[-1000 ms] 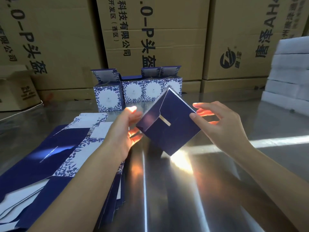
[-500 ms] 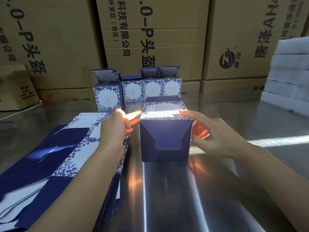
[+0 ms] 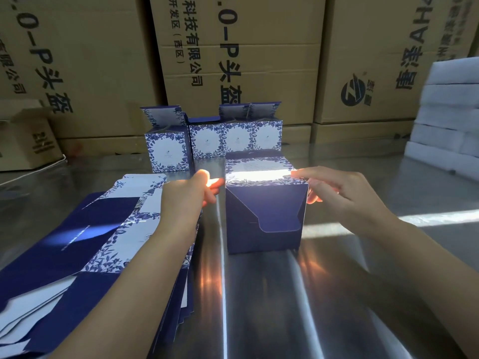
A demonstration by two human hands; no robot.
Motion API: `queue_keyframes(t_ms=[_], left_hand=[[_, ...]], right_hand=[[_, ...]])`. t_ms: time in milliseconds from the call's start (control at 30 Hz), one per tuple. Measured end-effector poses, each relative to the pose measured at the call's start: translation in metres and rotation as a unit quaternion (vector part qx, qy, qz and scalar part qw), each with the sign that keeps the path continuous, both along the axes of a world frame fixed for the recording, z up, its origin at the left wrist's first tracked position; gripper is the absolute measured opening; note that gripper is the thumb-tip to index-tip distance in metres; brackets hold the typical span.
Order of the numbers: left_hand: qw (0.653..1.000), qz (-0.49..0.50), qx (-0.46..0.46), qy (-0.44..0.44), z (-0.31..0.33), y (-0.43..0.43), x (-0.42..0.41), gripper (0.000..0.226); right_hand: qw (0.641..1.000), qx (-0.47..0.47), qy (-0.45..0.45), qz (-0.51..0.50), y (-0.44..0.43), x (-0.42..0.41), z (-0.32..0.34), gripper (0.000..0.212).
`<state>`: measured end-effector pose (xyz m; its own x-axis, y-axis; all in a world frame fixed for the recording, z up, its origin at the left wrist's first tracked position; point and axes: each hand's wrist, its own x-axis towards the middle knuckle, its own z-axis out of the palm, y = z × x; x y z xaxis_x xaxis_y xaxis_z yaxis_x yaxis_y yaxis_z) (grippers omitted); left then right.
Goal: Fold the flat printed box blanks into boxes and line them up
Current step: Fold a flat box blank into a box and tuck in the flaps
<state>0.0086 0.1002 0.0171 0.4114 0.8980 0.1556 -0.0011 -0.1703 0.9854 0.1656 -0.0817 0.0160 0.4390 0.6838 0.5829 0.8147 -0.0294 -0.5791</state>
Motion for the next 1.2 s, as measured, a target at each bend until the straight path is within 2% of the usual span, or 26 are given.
queue_keyframes(t_ms=[133, 233, 333, 433, 500, 567, 633, 767, 867, 1033, 1200], left_hand=[[0.998, -0.029, 0.055, 0.005, -0.002, -0.004, 0.0, 0.019], [0.99, -0.106, 0.09, -0.008, -0.002, -0.012, -0.002, 0.028], [0.974, -0.164, 0.156, 0.015, 0.0, -0.017, -0.002, 0.037], [0.948, -0.198, 0.242, 0.059, -0.002, -0.021, -0.004, 0.045], [0.934, -0.213, 0.272, 0.09, -0.003, -0.022, -0.006, 0.055], [0.933, -0.216, 0.275, 0.089, -0.004, -0.02, -0.007, 0.059], [0.935, -0.206, 0.28, 0.077, -0.004, -0.018, -0.006, 0.052], [0.932, -0.212, 0.291, 0.052, -0.005, -0.017, -0.004, 0.038], [0.932, -0.228, 0.278, 0.039, -0.003, -0.02, -0.004, 0.039], [0.909, -0.273, 0.314, 0.012, -0.003, -0.028, -0.003, 0.038], [0.909, -0.28, 0.309, 0.008, -0.003, -0.027, -0.003, 0.039]], right_hand=[[1.0, 0.022, 0.013, 0.001, 0.002, -0.003, -0.001, 0.027], [0.999, 0.035, 0.015, 0.004, 0.002, -0.005, -0.002, 0.03], [0.999, 0.037, 0.001, 0.012, 0.002, -0.007, -0.001, 0.039], [0.999, 0.026, 0.01, 0.032, 0.003, -0.01, 0.001, 0.024], [0.999, 0.001, -0.023, 0.037, 0.003, -0.011, 0.001, 0.024], [0.998, -0.008, -0.036, 0.045, 0.004, -0.013, 0.0, 0.028], [0.998, 0.008, -0.033, 0.044, 0.004, -0.015, 0.0, 0.031], [0.998, 0.028, -0.043, 0.035, 0.003, -0.016, 0.002, 0.022], [0.997, 0.039, -0.049, 0.051, 0.003, -0.02, 0.004, 0.021], [0.994, 0.051, -0.043, 0.087, 0.005, -0.028, 0.003, 0.038], [0.992, 0.059, -0.006, 0.11, 0.006, -0.027, 0.003, 0.036]])
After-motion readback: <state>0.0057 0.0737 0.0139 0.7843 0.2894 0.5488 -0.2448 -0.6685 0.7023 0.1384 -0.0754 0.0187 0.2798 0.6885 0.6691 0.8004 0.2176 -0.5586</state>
